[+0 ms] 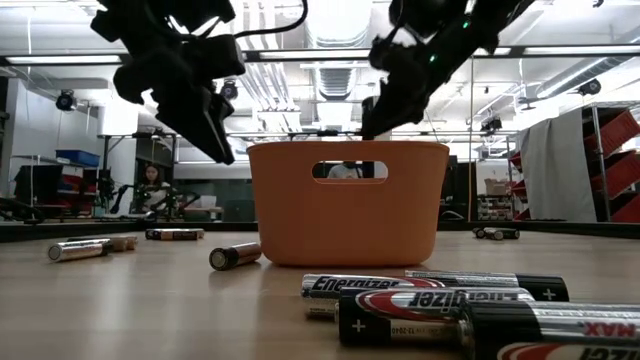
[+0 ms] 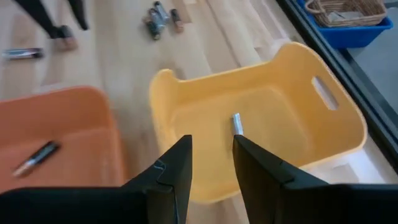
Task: Sort batteries
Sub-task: Put the silver battery into the yellow bin
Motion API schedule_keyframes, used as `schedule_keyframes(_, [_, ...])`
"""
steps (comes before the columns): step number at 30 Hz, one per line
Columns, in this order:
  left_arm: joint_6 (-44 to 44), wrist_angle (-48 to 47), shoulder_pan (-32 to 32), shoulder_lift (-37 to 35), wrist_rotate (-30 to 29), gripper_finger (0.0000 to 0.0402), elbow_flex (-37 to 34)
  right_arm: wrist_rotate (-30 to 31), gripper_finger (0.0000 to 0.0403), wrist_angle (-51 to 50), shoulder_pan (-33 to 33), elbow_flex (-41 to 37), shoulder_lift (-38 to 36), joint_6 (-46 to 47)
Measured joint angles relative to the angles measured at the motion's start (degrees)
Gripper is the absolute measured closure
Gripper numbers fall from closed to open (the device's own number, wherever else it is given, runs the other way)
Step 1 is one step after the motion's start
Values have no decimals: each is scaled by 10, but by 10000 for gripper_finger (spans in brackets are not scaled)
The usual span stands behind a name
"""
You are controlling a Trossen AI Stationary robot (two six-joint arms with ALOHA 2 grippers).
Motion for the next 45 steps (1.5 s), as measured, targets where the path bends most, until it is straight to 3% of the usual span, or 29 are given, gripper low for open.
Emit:
schedule_keyframes(4, [-53, -2, -16, 0, 1, 276, 0, 6, 297, -30, 31, 0, -32, 25])
schedule_keyframes(12, [-186, 0, -91, 3, -12, 276, 1, 110, 299, -109, 121, 0, -82, 73])
schedule_keyframes(16, [-257, 0, -157, 13, -64, 276, 5, 150, 289, -127, 158, 0, -91, 97])
schedule_keyframes(22, [-371, 1, -245, 42, -169, 276, 28, 156, 272, -130, 187, 0, -87, 115])
schedule_keyframes(26, [-441, 1, -278, 73, -191, 276, 43, 156, 261, -134, 197, 0, -82, 125])
schedule_keyframes(35, [-453, 2, -338, 195, -221, 276, 115, 156, 241, -134, 221, 0, -82, 124])
schedule_keyframes(45, [-513, -2, -344, 313, -247, 255, 187, 156, 237, -134, 225, 0, -82, 123])
